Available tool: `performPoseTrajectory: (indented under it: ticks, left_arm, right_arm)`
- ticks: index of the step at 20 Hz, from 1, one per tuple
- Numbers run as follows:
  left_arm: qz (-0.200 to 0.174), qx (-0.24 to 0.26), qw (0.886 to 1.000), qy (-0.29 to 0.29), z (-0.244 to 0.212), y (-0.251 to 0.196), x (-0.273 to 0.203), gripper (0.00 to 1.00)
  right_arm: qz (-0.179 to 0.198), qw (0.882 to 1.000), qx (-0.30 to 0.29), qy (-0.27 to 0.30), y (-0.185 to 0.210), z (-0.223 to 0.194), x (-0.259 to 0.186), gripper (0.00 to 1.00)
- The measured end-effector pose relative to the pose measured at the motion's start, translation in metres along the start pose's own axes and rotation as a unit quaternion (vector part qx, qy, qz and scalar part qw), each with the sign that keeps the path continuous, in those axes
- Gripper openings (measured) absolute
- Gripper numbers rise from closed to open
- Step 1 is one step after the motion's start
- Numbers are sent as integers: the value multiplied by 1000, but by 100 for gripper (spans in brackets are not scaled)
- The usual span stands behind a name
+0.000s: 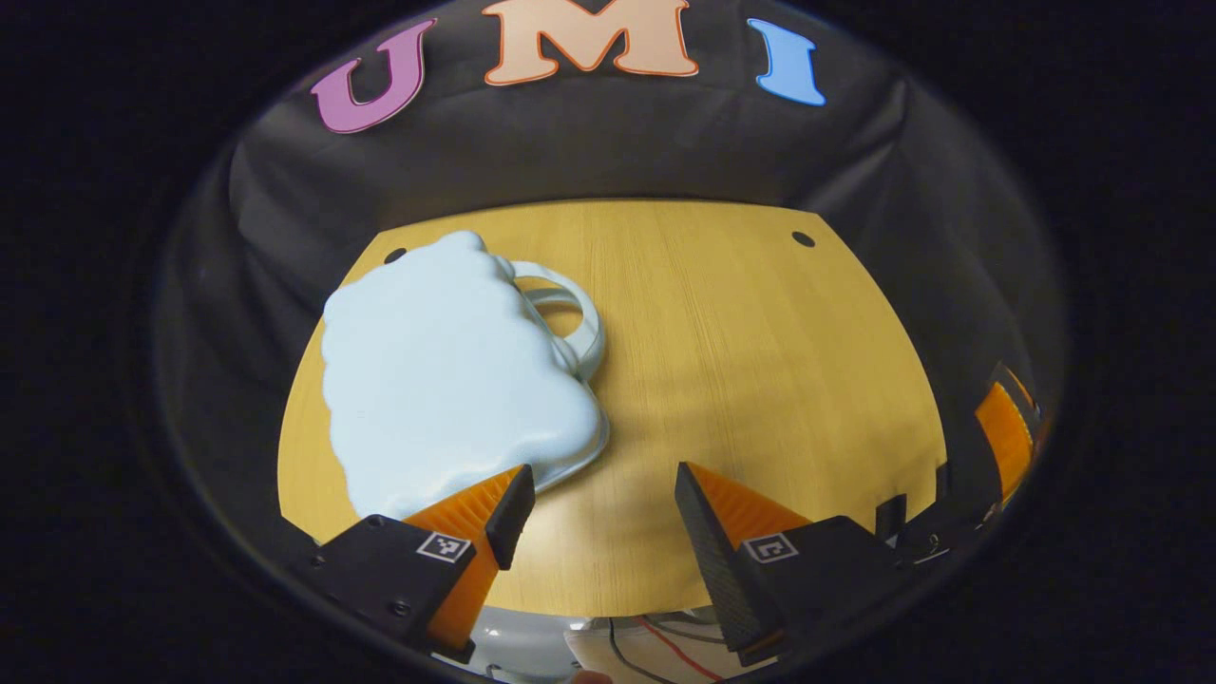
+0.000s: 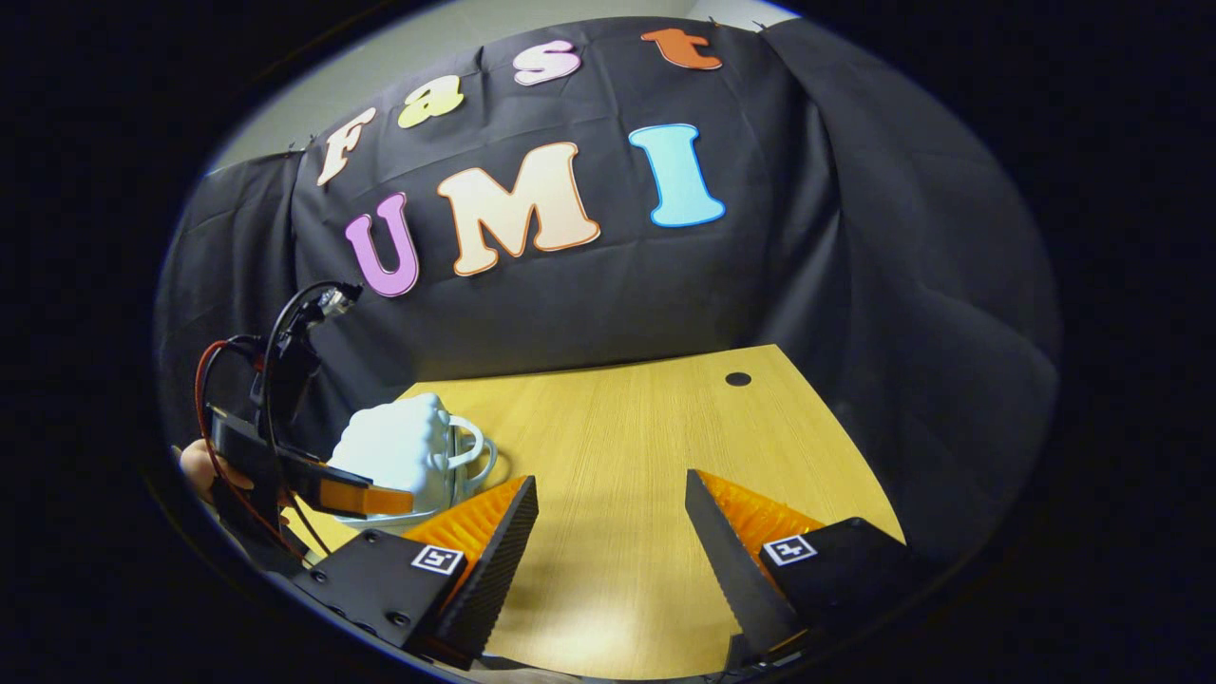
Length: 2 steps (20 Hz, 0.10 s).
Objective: First open the suitcase, pack the skin care products into it, and then close the suitcase.
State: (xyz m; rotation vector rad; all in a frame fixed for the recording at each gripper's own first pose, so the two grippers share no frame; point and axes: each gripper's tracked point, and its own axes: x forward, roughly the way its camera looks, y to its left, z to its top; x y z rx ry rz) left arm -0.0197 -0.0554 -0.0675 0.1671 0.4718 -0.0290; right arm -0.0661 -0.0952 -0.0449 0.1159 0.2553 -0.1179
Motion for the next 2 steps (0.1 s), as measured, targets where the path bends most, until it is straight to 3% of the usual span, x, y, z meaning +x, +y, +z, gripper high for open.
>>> performPoseTrajectory:
  ticks: [2]
  left_arm:
    - [2, 1, 1000, 1, -6, -6, -1, 88]
  right_arm:
    - [7, 1000, -5, -1, 0, 0, -3, 94]
